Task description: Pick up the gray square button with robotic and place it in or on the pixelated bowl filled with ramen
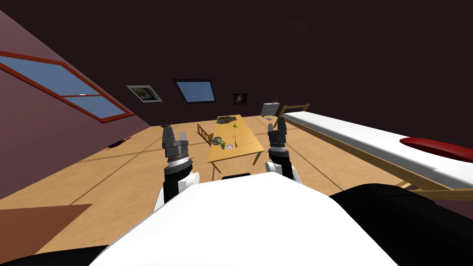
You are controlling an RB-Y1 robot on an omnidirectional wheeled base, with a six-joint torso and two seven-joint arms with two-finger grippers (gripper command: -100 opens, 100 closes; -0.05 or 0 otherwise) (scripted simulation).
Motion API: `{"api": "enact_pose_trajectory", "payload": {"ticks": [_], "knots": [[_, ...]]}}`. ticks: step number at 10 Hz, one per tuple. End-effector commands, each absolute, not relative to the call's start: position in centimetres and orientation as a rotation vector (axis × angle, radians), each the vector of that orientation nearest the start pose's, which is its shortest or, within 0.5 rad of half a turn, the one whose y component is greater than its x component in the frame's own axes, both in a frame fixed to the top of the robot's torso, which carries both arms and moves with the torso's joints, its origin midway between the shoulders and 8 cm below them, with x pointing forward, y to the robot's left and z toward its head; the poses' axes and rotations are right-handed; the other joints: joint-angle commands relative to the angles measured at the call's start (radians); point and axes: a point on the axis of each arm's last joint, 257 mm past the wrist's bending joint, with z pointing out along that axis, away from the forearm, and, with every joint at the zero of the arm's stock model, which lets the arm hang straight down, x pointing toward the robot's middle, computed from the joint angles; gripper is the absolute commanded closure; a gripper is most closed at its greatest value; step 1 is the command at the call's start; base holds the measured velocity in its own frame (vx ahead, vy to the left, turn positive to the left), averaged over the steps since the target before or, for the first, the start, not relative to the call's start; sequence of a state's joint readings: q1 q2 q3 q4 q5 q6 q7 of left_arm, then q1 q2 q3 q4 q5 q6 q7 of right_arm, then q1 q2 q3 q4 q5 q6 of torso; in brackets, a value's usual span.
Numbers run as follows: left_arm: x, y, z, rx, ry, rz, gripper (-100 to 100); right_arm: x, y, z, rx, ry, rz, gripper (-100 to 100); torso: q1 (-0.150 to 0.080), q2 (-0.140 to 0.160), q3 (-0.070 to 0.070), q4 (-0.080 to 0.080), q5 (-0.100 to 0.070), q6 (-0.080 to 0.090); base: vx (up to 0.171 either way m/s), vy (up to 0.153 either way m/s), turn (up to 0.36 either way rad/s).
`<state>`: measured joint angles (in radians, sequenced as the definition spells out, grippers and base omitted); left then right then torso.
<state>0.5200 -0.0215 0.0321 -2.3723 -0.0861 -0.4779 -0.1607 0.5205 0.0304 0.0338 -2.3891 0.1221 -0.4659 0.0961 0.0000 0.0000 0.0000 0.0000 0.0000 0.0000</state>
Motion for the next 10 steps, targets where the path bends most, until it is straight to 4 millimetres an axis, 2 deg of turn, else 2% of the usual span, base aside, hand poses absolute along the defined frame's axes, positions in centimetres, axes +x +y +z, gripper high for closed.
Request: {"api": "enact_pose_trajectory", "payload": {"ticks": [1, 5, 10], "knots": [[32.7, 28.0, 5.4, -0.515, 0.641, -1.064, 0, 33.3, -25.3, 5.4, 0.513, 0.67, 1.164, -100, 0.0, 0.0, 0.0, 0.0, 0.0, 0.0, 0.0, 0.007, 0.017], [32.7, 28.0, 5.4, -0.515, 0.641, -1.064, 0, 35.5, -23.9, 2.5, 0.476, 0.8, 1.136, -100, 0.001, -0.001, 0.0, 0.0, 0.0, 0.0, 0.008, 0.02, 0.028], [32.7, 28.0, 5.4, -0.515, 0.641, -1.064, 0, 39.4, -22.8, -3.0, 0.464, 0.977, 1.056, -100, 0.002, -0.001, -0.001, 0.0, 0.001, 0.0, 0.013, 0.035, 0.047]]}}
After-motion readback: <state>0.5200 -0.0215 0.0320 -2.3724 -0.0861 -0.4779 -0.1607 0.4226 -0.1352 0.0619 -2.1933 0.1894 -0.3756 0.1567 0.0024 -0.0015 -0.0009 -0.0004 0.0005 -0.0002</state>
